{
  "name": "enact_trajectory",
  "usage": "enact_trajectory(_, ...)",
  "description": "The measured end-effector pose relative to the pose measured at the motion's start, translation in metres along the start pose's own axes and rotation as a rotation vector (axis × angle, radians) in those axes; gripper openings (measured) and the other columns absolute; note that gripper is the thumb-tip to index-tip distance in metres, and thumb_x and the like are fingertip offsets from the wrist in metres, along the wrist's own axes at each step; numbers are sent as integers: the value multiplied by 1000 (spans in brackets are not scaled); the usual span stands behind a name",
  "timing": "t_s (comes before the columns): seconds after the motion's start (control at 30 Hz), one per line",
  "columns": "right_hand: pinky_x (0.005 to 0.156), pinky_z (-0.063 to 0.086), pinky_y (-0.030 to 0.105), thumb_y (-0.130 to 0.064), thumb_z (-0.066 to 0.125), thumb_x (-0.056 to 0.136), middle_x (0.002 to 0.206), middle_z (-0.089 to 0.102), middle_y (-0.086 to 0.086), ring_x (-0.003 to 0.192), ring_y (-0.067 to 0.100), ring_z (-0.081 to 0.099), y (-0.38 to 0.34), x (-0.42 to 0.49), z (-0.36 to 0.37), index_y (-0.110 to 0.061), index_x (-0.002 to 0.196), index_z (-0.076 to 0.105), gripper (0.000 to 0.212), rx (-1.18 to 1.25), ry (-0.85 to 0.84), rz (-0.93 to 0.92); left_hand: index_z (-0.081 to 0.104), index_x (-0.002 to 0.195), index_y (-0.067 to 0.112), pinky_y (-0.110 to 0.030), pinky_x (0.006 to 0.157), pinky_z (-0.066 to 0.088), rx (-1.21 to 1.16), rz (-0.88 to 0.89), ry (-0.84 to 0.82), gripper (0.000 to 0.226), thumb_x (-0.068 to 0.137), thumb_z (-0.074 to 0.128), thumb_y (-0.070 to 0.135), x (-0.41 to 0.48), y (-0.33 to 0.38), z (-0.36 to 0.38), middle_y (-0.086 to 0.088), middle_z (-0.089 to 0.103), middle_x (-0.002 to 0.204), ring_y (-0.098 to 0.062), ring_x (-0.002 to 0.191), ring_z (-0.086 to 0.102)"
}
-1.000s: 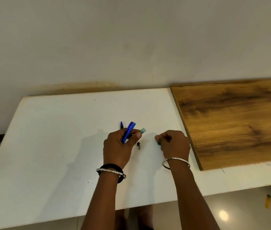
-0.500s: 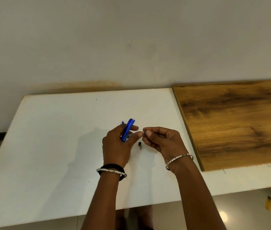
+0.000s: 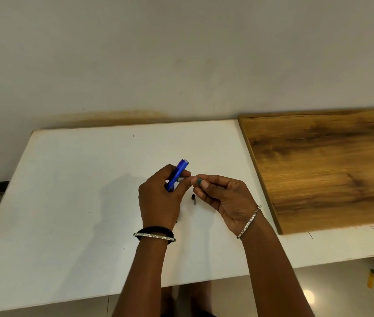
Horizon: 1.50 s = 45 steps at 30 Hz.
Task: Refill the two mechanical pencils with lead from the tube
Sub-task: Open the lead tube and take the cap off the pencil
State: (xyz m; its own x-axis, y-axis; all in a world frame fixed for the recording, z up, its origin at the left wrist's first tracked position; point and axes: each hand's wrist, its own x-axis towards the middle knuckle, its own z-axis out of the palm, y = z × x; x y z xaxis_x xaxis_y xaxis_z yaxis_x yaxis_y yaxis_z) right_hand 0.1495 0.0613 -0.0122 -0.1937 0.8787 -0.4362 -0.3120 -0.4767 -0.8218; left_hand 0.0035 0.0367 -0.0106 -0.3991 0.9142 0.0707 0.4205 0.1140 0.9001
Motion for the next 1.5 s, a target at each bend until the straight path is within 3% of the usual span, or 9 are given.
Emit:
enact_trajectory(0.17,71,60,26,1,67,82,95,76,18,81,26,74,-1,-1,-2,-3,97,74,18,29,0,13,66,80,36,-16,67,48,-25,-2,-17,13,73,77,40,1,-2,-2,19,66,75,-7,75,64)
enact_trajectory(0.4,64,59,24,-1,70,80,85,76,18,71,24,73,-1,0,-2,-4,91,75,12,6,68,-5,68,76,42,-13,68,46,-79,-63,-53,11,71,77,40,2,-6,-5,23,68,73,6,76,62)
enact_trajectory(0.57,65,60,25,-2,70,82,80,75,17,67,23,71,-4,3,-4,-2,93,74,11,-64,98,-114,77,86,30,-17,65,44,-89,-154,-128,21,72,75,45,2,-10,-3,13,72,74,-7,69,62)
enact_trajectory(0.77,60,58,23,-6,71,83,75,74,16,62,20,70,-5,5,-3,-2,90,74,9,-155,99,-204,74,79,38,-15,65,45,-155,-215,-194,10,73,75,45,1,-9,-5,12,72,73,-6,70,61)
enact_trajectory(0.9,58,57,24,-9,72,83,77,73,19,63,22,70,-6,6,-2,-1,90,74,11,-209,114,-259,74,80,36,-18,63,43,-154,-246,-206,12,72,75,46,1,-9,-5,7,71,75,-13,67,57)
enact_trajectory(1.13,55,57,26,-16,72,83,74,74,15,62,23,71,-5,9,-1,-3,89,73,14,-271,159,-330,76,83,33,-19,64,45,-154,-257,-222,15,73,76,44,1,-8,-5,1,74,83,-26,80,63)
enact_trajectory(1.5,53,55,20,-24,66,89,70,74,-2,61,11,69,-3,13,-3,-12,87,70,12,-303,330,-390,77,84,30,-17,63,45,-127,-266,-222,17,72,77,42,0,-7,-7,6,74,81,-22,82,65)
